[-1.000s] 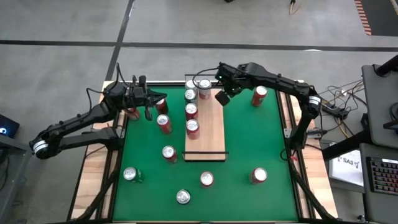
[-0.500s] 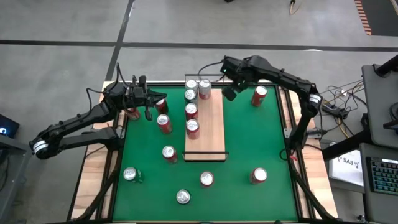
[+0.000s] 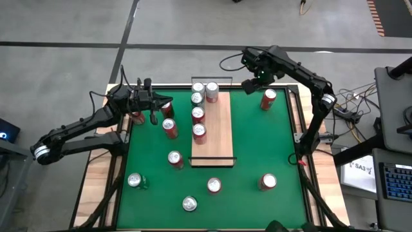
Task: Place canned beverage on shelf
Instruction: Put the orange soda can on the shelf and aligned with the other orange soda can
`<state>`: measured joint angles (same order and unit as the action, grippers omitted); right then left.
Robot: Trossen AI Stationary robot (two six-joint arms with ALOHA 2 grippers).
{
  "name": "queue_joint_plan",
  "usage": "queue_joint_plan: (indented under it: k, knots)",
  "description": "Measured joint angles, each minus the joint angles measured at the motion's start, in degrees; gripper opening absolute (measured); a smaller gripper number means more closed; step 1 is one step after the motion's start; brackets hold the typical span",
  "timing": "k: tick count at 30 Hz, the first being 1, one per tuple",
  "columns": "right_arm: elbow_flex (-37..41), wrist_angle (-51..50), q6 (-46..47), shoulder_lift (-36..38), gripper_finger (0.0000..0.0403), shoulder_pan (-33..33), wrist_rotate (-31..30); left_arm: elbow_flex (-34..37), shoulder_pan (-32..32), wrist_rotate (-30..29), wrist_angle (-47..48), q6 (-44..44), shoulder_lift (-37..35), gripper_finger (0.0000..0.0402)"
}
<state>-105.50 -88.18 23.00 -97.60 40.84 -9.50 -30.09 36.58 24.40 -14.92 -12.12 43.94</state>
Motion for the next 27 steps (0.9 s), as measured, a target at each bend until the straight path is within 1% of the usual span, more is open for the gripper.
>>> queue_joint_plan:
  k: [3,6,7,9,12,15,16,19,23,25,27]
  knots:
    - [0.02,-0.10,2.48,0.00,0.0193,0.07,0.22,0.00,0.00,0.00,0.00,0.00,0.00,0.0000]
    - [0.02,-0.28,6.05,0.00,0.0254,1.25,3.80,0.00,0.00,0.00,0.00,0.00,0.00,0.0000]
    - [0.02,-0.44,5.89,0.00,0.0272,1.63,3.64,0.00,0.00,0.00,0.00,0.00,0.00,0.0000]
    - [0.02,-0.43,3.09,0.00,0.0303,2.13,0.45,0.00,0.00,0.00,0.02,0.00,0.00,0.0000]
    - [0.02,0.59,-0.04,0.00,0.0335,2.28,-3.69,0.00,0.00,0.00,0.02,-0.02,0.00,0.0000]
    - [0.05,1.13,2.70,-0.02,0.0350,2.26,-4.27,0.00,0.00,0.00,0.00,0.00,0.00,0.0000]
    - [0.05,1.09,3.16,-0.02,0.0352,2.47,-3.28,0.00,0.00,0.00,0.00,0.00,0.00,0.0000]
    - [0.31,-0.76,4.11,-0.02,0.0354,4.10,2.64,0.00,0.00,0.00,0.01,0.00,0.00,0.0000]
    - [1.36,-1.78,6.28,-0.02,0.0354,6.52,4.25,0.00,0.00,0.00,0.00,0.00,0.00,0.0000]
    - [2.01,-1.81,6.50,-0.05,0.0354,8.19,6.10,0.00,0.00,0.00,0.01,0.00,0.00,0.0000]
    - [2.85,-1.81,6.51,-0.07,0.0354,9.81,6.55,0.00,0.00,0.00,0.02,0.00,0.00,0.0000]
